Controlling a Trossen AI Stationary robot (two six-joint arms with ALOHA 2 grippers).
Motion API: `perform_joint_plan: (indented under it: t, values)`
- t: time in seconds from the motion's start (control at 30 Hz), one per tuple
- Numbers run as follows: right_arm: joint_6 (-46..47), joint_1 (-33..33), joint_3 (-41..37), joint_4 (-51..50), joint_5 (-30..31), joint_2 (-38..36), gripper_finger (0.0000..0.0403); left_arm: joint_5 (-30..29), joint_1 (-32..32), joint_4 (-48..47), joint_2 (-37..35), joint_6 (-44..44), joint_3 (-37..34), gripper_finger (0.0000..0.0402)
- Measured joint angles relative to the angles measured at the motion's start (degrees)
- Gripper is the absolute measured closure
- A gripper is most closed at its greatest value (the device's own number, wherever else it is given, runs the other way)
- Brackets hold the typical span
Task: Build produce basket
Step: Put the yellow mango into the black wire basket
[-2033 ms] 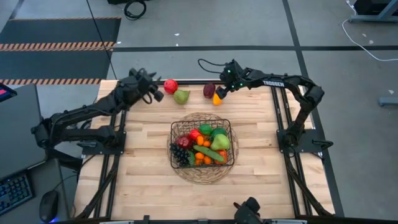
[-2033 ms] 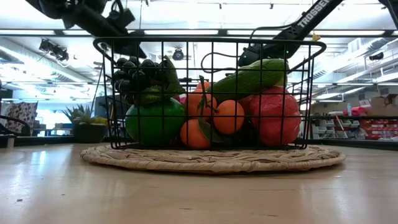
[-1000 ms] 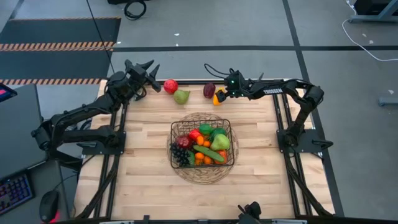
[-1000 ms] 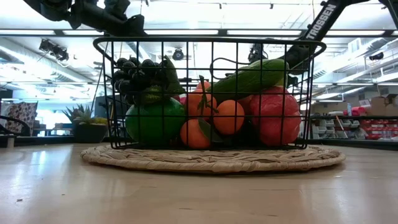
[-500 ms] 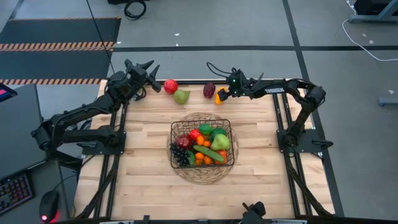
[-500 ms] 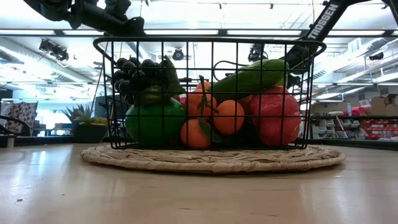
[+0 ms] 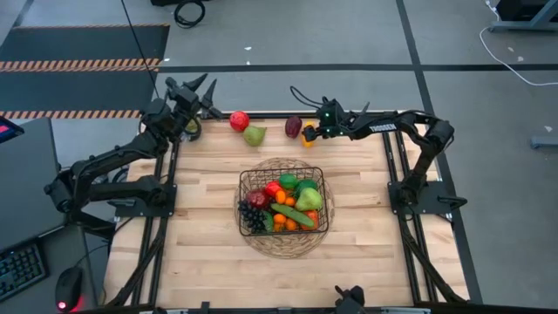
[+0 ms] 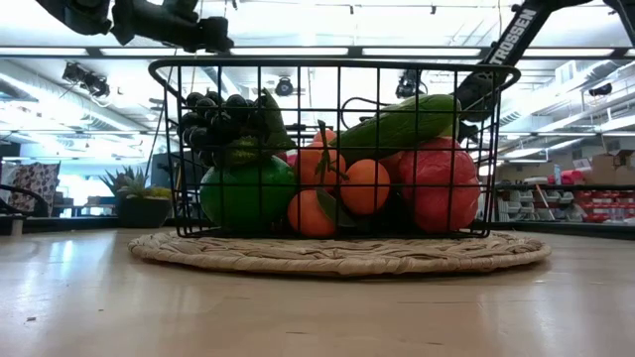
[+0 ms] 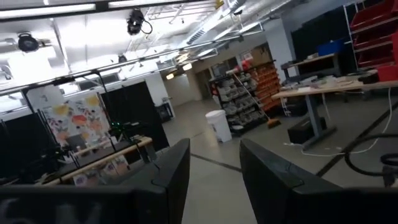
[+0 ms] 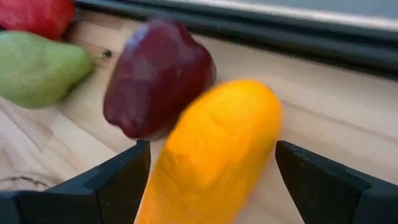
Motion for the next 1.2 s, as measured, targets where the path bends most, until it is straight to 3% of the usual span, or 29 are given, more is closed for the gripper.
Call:
perform_joint_plan:
  t: [0.23, 0.6, 0.7, 0.87, 1.2]
  values:
    - [0.02, 0.40, 0.17, 0.58, 3.05, 3.61, 0.0055, 0.00, 0.86, -3.65, 0.00, -1.22, 0.00, 0.0256]
    - [-4.70, 0.42, 0.76, 1.62, 5.48, 3.32, 0.0058, 0.02, 0.85, -8.68, 0.00, -1.24, 0.00, 0.0252]
    - [-6.74, 0.60, 0.76, 1.65, 5.86, 3.32, 0.0085, 0.02, 0.84, -8.68, 0.00, -1.24, 0.00, 0.0255]
    - [-9.62, 1.24, 0.76, 1.78, 5.96, 3.32, 0.0172, 0.00, 0.84, -8.71, 0.00, -1.24, 0.00, 0.0256]
    - [-12.99, 1.25, 0.76, 1.43, 1.84, 0.25, 0.0173, 0.00, 0.84, -9.28, 0.00, -3.06, 0.00, 0.0259]
